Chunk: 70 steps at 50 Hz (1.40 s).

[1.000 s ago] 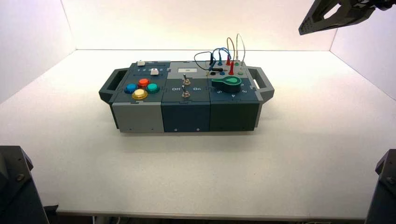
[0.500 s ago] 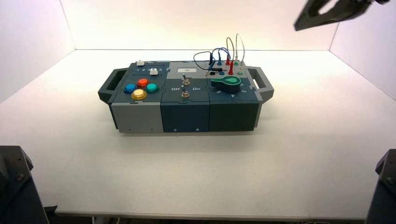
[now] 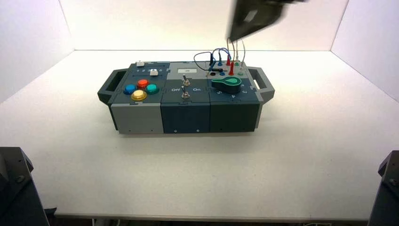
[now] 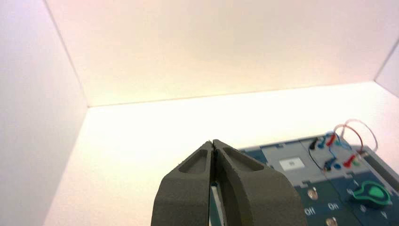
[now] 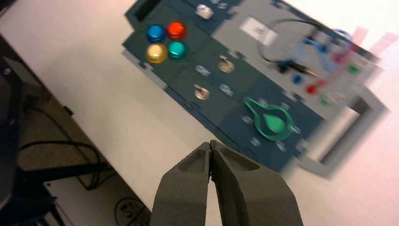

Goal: Push the yellow button with the right gripper.

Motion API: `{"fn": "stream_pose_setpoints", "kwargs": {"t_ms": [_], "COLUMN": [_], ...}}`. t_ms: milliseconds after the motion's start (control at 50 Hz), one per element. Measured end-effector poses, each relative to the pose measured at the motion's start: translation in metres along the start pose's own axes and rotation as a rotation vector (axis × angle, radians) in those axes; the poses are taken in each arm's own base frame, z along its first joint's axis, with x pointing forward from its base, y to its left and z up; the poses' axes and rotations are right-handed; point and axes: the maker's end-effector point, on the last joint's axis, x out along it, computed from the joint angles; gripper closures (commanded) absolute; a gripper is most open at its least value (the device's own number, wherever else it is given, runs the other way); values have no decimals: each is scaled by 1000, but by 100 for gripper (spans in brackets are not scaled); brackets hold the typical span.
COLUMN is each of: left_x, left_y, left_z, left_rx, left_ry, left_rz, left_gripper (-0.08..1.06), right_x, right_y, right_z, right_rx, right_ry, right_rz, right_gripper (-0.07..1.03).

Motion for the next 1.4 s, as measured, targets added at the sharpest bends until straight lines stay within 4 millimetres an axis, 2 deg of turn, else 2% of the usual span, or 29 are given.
{"fn": "stream_pose_setpoints", "kwargs": {"t_ms": [180, 300, 480, 740, 960, 1200, 1400], "left_x": [-4, -4, -6, -8, -9, -9, -9], "left_y": [0, 0, 0, 0, 0, 0, 0], "left_z": [3, 3, 5, 6, 6, 6, 6], "left_rx": [1, 1, 2, 2, 2, 2, 2], "left_ry": [-17, -17, -28, -37, -39, -37, -37], "left_rz": [1, 0, 0, 1, 1, 1, 1], "left_gripper": [100, 100, 100, 100, 100, 100, 100], "right_x": [28, 55, 92, 132, 147, 155, 162], "right_y": [22, 36, 49, 52, 54, 60, 64], "right_z": [23, 37, 43, 40, 47, 63, 68], "right_rx": [-34, -55, -76, -77, -82, -87, -94], "right_ry": [44, 97, 171, 250, 262, 263, 272], "right_rz": [29, 40, 44, 36, 36, 42, 45], "right_gripper": [99, 99, 99, 98, 98, 98, 98]}}
